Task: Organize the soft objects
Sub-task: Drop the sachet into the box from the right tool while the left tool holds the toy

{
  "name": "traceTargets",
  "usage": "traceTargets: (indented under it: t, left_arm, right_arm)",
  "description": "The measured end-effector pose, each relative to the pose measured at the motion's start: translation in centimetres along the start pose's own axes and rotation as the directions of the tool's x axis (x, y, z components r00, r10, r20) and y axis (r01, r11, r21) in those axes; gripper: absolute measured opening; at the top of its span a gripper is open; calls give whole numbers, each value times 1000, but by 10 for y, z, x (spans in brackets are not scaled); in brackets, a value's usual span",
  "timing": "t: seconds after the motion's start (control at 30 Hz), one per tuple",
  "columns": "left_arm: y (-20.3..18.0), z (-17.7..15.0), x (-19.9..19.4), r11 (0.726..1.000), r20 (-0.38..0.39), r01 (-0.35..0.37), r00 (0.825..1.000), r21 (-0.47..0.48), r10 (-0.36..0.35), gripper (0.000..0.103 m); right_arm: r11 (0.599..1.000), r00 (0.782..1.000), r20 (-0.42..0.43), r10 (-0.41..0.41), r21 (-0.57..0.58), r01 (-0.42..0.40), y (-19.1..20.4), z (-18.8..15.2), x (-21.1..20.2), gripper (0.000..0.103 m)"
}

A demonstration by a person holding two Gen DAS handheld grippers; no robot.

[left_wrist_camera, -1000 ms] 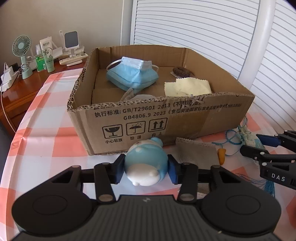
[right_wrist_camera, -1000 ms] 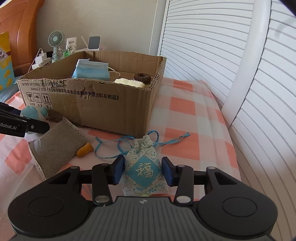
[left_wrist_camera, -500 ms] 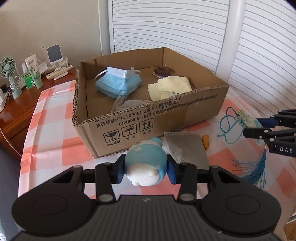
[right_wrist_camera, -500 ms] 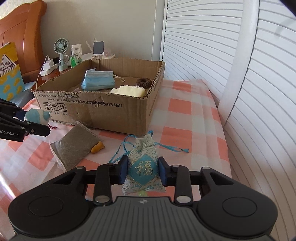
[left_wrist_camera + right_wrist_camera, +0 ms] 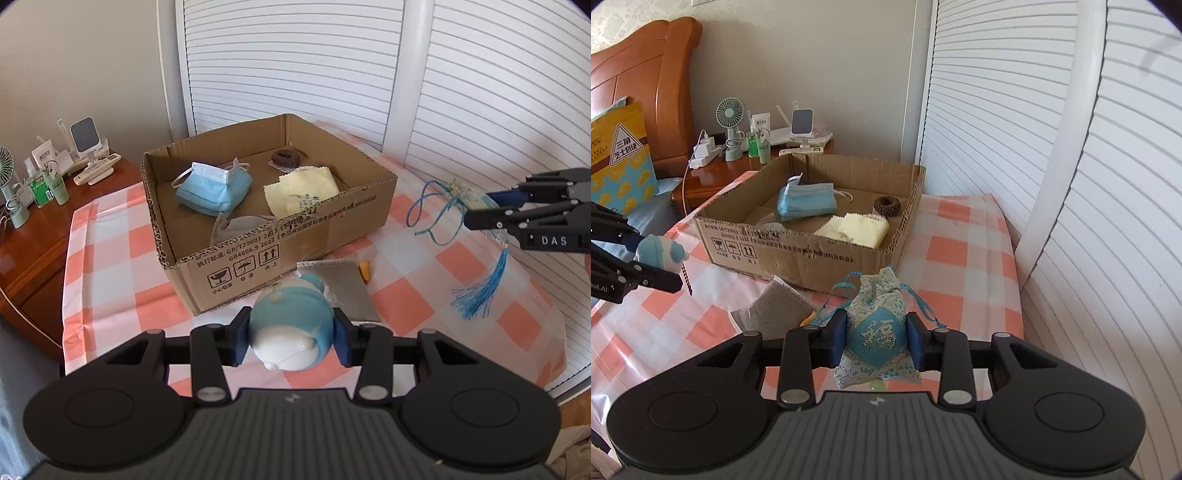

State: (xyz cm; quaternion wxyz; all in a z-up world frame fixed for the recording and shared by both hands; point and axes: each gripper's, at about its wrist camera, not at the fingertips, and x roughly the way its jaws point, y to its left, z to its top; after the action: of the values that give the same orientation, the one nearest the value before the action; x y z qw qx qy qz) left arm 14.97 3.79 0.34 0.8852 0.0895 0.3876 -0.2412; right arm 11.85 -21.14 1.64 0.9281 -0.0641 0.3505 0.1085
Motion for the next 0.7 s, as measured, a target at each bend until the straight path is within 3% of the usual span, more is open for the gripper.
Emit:
traceTargets:
  t: [0.33,0.7]
  left_arm:
    - [-2,-3,-20,998,8,7,1000,66,-7,43]
    - [4,-3,-15,995,-12,0,1000,96,1,43]
  right_arm:
    - [996,994,108,0,-84,9,8,61,-4,38]
    - [994,986,164,44,-109,-27,17,134,42,39]
